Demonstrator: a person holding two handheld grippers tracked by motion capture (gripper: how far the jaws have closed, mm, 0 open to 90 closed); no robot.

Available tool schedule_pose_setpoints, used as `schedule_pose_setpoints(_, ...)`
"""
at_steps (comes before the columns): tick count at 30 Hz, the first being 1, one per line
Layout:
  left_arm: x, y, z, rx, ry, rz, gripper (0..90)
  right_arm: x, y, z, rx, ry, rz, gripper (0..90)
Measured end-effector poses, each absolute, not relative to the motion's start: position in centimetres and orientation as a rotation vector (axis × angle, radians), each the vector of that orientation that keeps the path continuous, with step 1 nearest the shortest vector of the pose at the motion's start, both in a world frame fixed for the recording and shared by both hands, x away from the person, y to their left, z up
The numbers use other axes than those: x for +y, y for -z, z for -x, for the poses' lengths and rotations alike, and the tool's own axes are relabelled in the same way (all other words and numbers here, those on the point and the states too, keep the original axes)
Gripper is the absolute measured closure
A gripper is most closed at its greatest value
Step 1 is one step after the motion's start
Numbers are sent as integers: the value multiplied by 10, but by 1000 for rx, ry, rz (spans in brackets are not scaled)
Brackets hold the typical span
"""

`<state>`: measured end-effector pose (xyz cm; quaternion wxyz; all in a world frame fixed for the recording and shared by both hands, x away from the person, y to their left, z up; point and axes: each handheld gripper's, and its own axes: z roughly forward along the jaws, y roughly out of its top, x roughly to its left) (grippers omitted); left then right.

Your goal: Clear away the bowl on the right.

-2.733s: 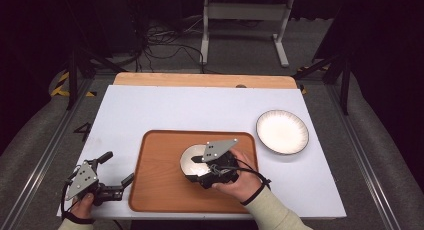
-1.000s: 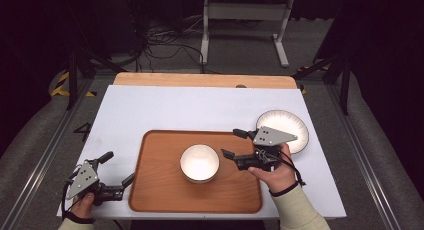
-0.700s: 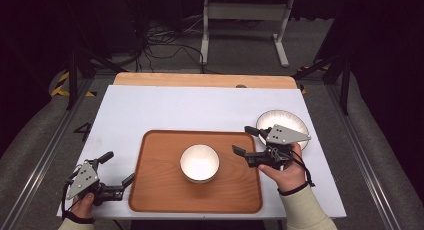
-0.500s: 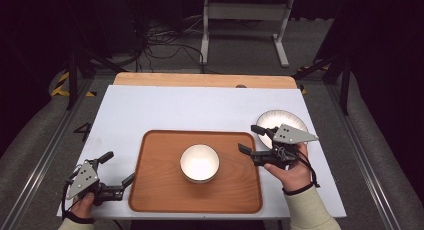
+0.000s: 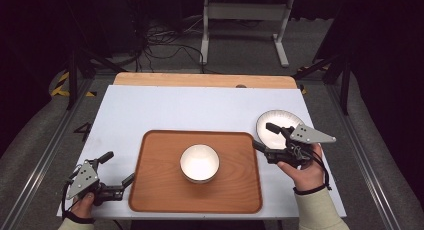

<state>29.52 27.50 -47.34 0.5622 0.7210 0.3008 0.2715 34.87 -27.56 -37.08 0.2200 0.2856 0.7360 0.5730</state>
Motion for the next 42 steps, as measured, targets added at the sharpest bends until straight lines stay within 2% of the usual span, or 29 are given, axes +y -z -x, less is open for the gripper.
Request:
schedule_pose_setpoints(11,275,473,-295,707,-638,-1698,3,-297,381,-351,1984,-1595,-848,217)
schedule_pose_setpoints(24,275,473,-295,707,-639,-1697,3,-318,408,-351,1912,-1612,-916,179)
schedule_pose_setpoints(42,275,474,-295,707,-646,-1696,3,-328,438,-347,1882,-1600,-956,147)
